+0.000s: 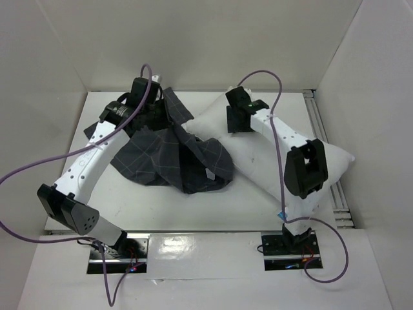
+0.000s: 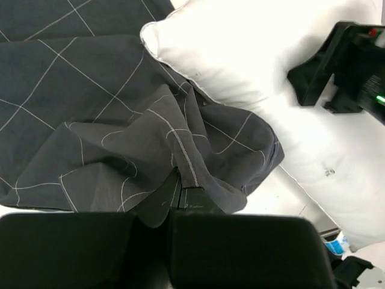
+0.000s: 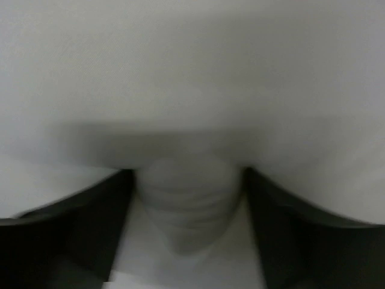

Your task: Put the pillow into the pillowcase

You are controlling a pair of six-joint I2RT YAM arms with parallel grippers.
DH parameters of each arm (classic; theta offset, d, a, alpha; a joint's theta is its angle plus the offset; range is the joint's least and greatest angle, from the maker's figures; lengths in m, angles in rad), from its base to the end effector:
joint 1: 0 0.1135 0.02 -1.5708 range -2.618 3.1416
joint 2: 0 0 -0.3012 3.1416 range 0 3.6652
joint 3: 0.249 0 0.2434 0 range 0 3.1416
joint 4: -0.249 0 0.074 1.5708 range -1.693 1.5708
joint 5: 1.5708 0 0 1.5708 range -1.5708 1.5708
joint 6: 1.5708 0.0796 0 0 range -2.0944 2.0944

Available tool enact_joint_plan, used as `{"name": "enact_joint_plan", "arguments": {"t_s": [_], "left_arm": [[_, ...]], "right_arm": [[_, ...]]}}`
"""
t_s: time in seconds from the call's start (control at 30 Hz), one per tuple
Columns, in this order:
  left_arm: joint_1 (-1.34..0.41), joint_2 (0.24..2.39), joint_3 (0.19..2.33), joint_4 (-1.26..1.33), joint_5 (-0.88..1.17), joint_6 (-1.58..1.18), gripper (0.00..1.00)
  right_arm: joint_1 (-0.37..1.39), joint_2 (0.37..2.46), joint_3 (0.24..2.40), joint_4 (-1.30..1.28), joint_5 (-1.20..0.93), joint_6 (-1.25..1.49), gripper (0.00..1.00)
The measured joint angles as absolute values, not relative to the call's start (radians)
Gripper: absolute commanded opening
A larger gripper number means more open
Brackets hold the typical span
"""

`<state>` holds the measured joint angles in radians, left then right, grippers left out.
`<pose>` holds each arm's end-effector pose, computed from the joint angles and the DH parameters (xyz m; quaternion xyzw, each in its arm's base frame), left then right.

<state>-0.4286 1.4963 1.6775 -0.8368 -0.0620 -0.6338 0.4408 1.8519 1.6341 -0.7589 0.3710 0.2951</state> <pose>0.3117 -0.1370 0.4218 -0.1055 0.8906 -0.1997 0.3948 0.4010 0.1573 0.2877 -0.0146 0.9412 -0.0611 0.3319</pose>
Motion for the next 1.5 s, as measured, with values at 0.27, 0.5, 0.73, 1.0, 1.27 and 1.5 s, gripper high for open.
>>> {"name": "enact_joint_plan", "arguments": {"t_s": [0.27,0.5,0.73,1.0,1.27,1.5], "left_arm": [[-0.469,1.561,1.739,-0.881,-0.093,-0.629,0.0],[-0.476,1.629,1.798,-0.897,-0.112,-0.626,0.0],[-0.46,1.748,1.89,-0.905,-0.117,-0.616,0.0],[-0.333,1.964,2.079,-0.908,-0.051,-0.599,0.0],[-0.191,2.057,2.244,-0.918,0.051,-0.599,0.0],[-0.149,2.072,2.279,-0.9,0.139,-0.608,0.0]], "right_arm": [[0.372,1.834,1.637,-0.692,0.317,0.298,0.0],[0.256,1.47,1.527,-0.682,0.171,0.289,0.0],[0.251,1.129,1.407,-0.652,-0.044,0.262,0.0],[0.26,0.934,1.229,-0.687,-0.345,0.196,0.0],[0.279,0.95,1.152,-0.725,-0.587,0.083,0.0],[0.324,0.926,1.032,-0.746,-0.614,0.033,0.0]]}}
